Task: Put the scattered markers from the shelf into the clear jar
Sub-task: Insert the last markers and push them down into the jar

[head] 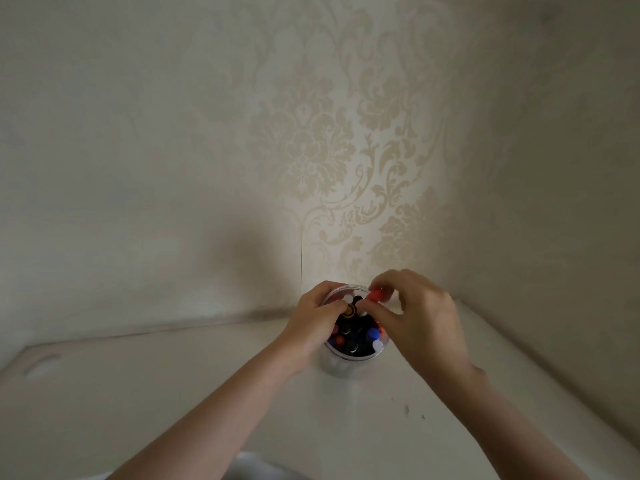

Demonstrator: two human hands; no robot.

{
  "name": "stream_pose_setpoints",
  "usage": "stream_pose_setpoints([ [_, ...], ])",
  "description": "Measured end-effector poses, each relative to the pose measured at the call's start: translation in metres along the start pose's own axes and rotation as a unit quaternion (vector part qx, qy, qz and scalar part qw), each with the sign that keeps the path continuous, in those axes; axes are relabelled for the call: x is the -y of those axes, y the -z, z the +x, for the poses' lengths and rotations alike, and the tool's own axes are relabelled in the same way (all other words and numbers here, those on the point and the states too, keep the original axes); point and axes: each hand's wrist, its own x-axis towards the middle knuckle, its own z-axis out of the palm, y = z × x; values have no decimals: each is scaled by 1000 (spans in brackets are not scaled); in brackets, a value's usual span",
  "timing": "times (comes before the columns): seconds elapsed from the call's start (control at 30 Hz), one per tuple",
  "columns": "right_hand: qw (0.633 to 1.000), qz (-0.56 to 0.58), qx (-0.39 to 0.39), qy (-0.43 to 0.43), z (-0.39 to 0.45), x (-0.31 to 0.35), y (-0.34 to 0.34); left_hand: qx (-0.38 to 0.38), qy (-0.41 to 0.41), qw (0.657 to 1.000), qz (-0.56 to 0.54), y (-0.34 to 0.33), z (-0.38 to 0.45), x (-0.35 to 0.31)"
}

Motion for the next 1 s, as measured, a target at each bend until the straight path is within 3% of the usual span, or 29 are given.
stream_pose_setpoints([
  [0.17,973,-215,57,67,16,-3,-22,-24,63,996,-54,0,10,-6],
  [0.23,967,-225,96,70,18,-4,-26,-18,90,992,-86,-1,15,-6],
  [0.33,980,-94,151,-86,33,-15,-26,-2,91,990,-110,-4,18,-5],
  [0.4,969,3,156,-194,45,-26,-31,8,85,992,-94,-7,22,-2],
  [0.53,954,127,92,-255,47,-41,-41,16,122,989,-86,-10,28,1],
  [0.6,915,277,45,-288,30,-44,-34,28,142,985,-90,-5,30,5],
  [0.67,865,389,94,-303,2,-50,-25,74,144,982,-101,-3,28,9],
  [0.77,853,399,214,-259,-43,-56,-25,135,86,984,-82,0,22,24],
  [0.83,873,360,212,-251,-59,-60,-33,154,27,987,-47,6,14,34],
  [1.0,897,328,173,-241,-63,-64,-39,147,-30,988,34,13,3,45],
])
